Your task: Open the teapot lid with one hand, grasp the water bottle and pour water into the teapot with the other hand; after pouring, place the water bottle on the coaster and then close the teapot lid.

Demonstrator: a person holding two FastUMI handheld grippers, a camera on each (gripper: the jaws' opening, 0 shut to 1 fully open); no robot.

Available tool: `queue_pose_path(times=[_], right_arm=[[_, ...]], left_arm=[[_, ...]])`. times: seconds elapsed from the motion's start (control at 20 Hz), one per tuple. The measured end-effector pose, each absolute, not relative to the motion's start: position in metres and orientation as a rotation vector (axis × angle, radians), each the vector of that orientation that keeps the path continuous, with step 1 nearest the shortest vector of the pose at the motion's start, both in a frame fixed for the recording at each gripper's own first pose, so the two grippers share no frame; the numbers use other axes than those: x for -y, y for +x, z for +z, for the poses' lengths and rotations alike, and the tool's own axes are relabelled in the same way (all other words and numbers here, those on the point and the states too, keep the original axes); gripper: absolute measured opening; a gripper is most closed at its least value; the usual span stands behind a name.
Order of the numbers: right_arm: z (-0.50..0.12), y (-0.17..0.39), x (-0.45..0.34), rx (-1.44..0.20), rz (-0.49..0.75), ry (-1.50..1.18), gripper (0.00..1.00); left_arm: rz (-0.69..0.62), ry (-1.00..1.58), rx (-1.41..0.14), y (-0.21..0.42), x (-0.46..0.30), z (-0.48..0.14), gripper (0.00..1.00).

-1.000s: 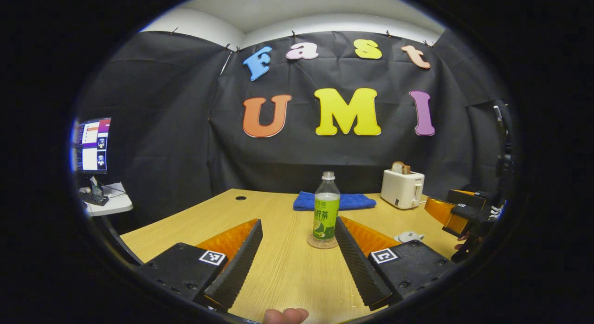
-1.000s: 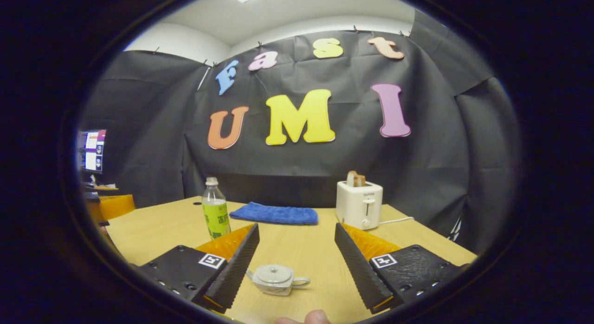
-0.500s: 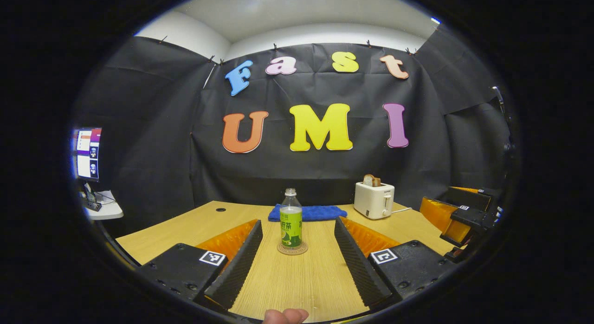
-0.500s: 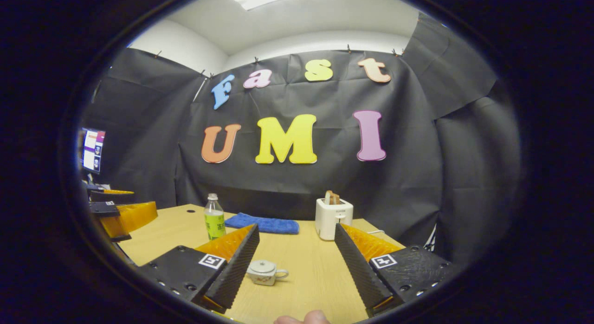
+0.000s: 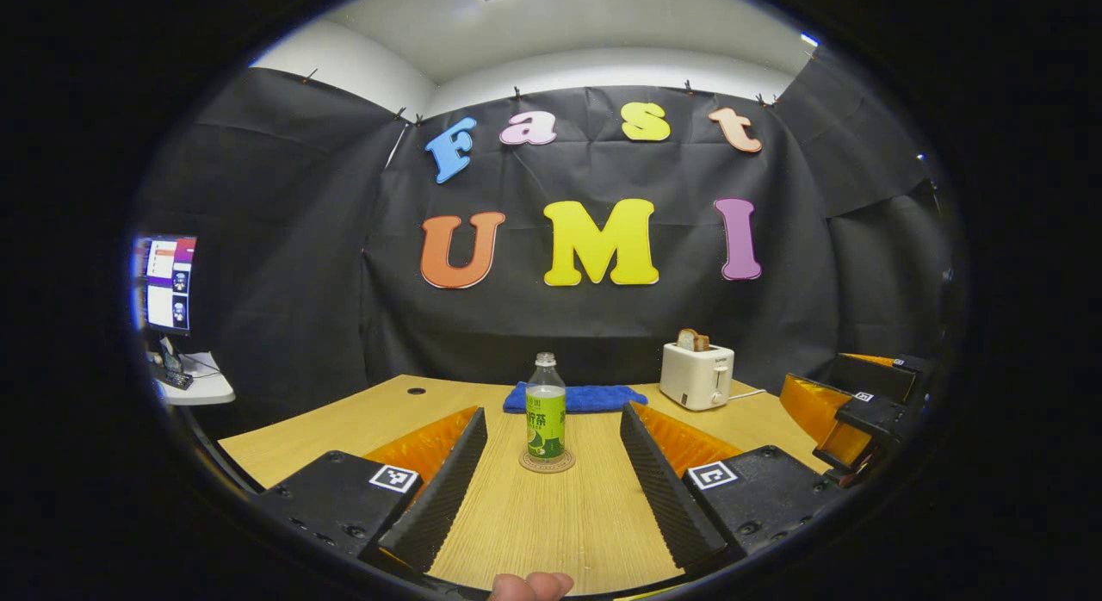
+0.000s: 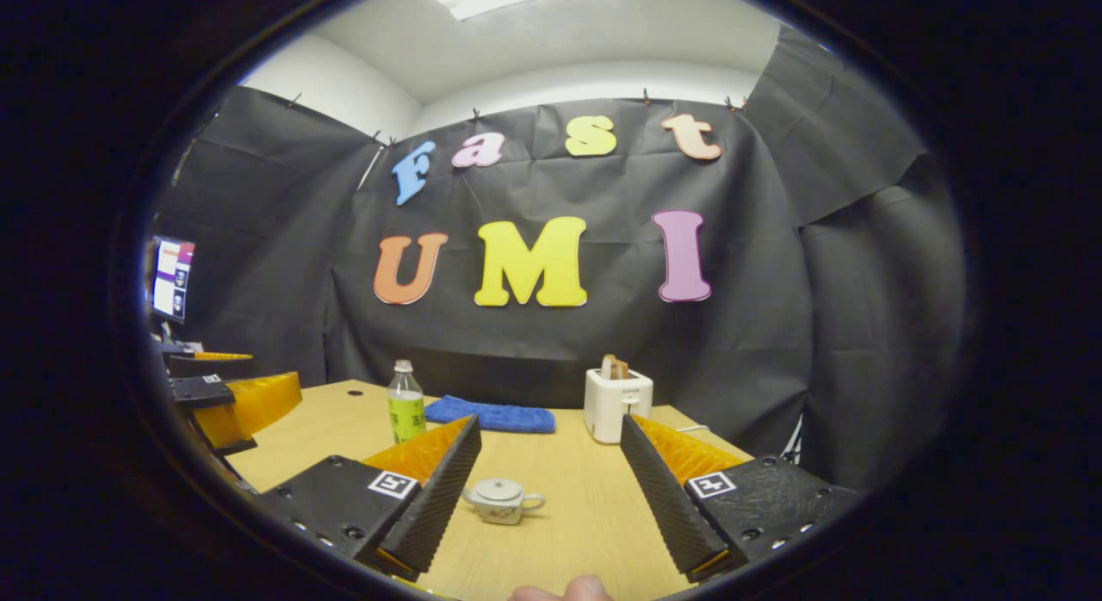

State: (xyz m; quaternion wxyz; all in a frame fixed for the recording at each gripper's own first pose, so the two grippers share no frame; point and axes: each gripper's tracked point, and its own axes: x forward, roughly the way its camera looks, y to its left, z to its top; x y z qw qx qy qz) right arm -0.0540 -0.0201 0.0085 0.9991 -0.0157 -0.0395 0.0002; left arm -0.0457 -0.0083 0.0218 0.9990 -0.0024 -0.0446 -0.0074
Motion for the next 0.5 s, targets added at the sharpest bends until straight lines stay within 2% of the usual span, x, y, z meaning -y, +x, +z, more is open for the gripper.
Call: queue_pose_path(times=[0.5], right_arm=[[0.015, -0.047, 0.000, 0.078, 0.020, -0.008, 0.98]], left_arm=[[0.019, -0.003, 0.111, -0.047, -0.008, 0.028, 0.98]])
